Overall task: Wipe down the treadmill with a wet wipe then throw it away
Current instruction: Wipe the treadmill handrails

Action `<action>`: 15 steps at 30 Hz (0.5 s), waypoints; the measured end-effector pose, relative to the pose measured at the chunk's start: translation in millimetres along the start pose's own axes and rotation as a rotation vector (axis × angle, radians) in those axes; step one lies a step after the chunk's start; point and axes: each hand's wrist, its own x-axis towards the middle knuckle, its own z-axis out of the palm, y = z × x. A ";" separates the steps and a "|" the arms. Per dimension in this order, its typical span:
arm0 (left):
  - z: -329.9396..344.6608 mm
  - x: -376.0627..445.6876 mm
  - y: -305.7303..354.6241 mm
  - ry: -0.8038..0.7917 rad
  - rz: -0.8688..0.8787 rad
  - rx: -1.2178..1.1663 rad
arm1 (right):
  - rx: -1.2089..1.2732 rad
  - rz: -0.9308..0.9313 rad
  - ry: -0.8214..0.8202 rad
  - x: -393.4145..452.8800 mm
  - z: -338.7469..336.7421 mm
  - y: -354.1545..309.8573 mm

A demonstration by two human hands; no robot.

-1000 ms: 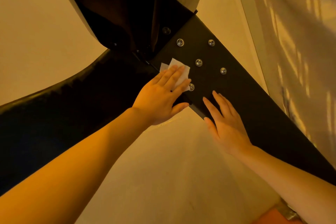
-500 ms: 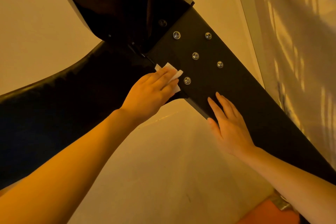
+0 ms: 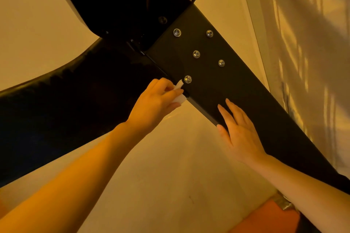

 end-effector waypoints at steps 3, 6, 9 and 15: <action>18.9 -16.1 24.9 0.009 -0.022 -0.065 | -0.002 0.016 -0.026 -16.9 -3.4 8.6; 46.8 -35.2 56.4 0.004 -0.037 -0.126 | -0.012 0.019 -0.036 -42.9 -8.3 20.0; 76.1 -57.6 92.3 0.008 -0.025 -0.237 | -0.041 0.029 -0.109 -78.6 -13.1 35.8; 123.6 -97.2 154.0 -0.043 -0.084 -0.457 | -0.092 0.055 -0.342 -136.9 -16.9 77.8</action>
